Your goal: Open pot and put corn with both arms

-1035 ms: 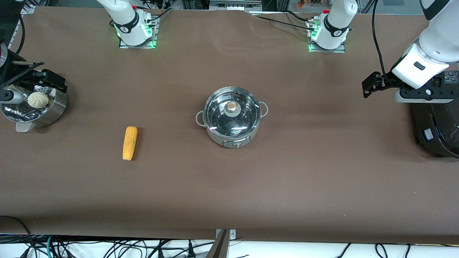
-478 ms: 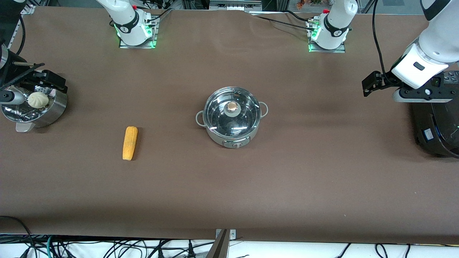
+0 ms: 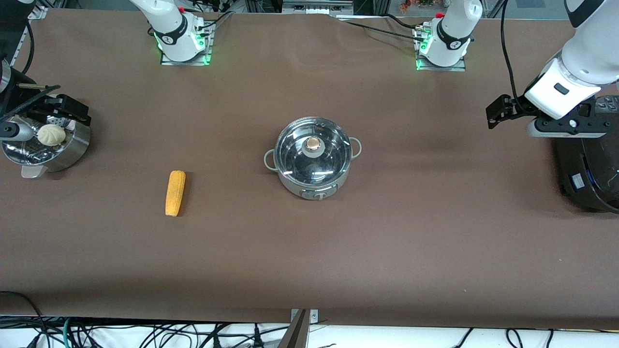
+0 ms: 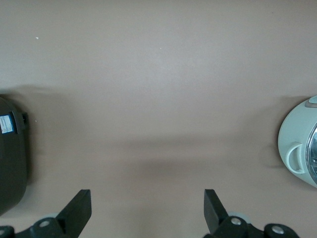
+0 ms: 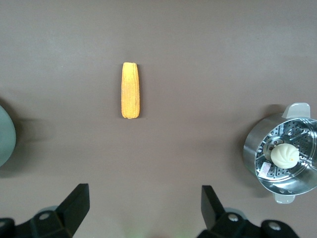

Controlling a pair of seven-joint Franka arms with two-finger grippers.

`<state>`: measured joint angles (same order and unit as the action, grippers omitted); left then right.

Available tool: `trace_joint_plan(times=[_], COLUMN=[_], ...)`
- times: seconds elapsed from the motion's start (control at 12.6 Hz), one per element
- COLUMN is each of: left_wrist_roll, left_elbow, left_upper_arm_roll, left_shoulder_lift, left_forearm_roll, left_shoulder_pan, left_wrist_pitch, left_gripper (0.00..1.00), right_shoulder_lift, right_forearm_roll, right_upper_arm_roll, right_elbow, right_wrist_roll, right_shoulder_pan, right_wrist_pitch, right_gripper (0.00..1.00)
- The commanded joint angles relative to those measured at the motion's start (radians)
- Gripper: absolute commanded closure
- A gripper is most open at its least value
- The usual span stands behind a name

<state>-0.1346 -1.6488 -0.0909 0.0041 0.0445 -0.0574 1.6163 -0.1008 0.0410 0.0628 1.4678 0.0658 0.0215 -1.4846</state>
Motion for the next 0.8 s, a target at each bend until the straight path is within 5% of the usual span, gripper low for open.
trace_joint_plan(times=[0.0,0.72], left_wrist_roll=[0.0,0.001], left_elbow=[0.02,0.017], left_upper_arm_roll=[0.002,0.0], left_shoulder_lift=[0.001,0.007], left_forearm_roll=[0.014,0.014], left_shoulder_pan=[-0.006,-0.009], left_wrist_pitch=[-0.025,-0.084], left_gripper=[0.0,0.0], right_shoulder_lift=[-0.013,-0.014], right_forearm_roll=[-0.003,0.023], right_upper_arm_roll=[0.008,0.008], right_elbow=[-0.029,-0.026], right_wrist_roll=[-0.014,0.005], right_shoulder_pan=[0.011,0.008], right_wrist_pitch=[0.01,0.001], right_gripper=[0.0,0.0])
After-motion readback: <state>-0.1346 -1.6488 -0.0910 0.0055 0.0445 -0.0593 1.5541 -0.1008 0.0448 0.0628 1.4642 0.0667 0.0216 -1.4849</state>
